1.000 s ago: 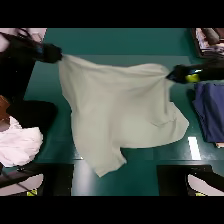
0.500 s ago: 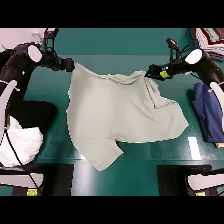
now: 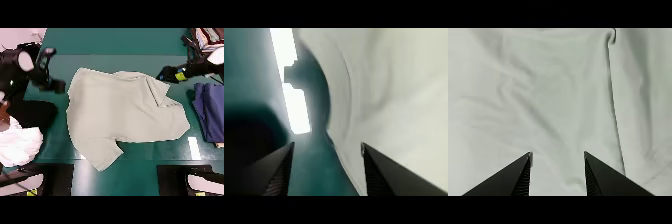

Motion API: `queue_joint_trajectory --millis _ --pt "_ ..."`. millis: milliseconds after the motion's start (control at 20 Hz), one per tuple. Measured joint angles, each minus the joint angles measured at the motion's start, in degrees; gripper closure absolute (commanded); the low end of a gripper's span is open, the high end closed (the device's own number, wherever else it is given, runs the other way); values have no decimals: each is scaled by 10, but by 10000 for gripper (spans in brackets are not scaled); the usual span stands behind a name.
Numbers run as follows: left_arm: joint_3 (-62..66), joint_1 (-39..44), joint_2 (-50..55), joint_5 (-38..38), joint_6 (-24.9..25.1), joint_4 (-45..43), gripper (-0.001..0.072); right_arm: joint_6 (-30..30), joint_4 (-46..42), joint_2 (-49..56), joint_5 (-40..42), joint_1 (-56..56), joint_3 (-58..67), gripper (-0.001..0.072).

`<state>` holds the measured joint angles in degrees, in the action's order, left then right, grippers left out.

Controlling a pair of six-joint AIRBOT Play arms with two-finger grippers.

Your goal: Fold the shirts.

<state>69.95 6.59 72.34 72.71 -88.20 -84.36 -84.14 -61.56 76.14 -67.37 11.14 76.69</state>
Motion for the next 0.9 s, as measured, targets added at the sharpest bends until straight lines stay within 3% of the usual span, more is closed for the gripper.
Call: queue_joint_trajectory --millis 400,800,850,900 --pt "-353 1 -227 6 -67 138 197 10 4 -154 36 -55 -145 328" --pt "-492 0 -270 -100 -80 264 199 11 5 -199 47 -77 -167 328" --pt "-499 0 -271 -112 -76 280 244 11 5 -200 47 -78 -167 328" --pt "-505 1 -272 -123 -72 291 413 12 5 -201 47 -78 -168 328"
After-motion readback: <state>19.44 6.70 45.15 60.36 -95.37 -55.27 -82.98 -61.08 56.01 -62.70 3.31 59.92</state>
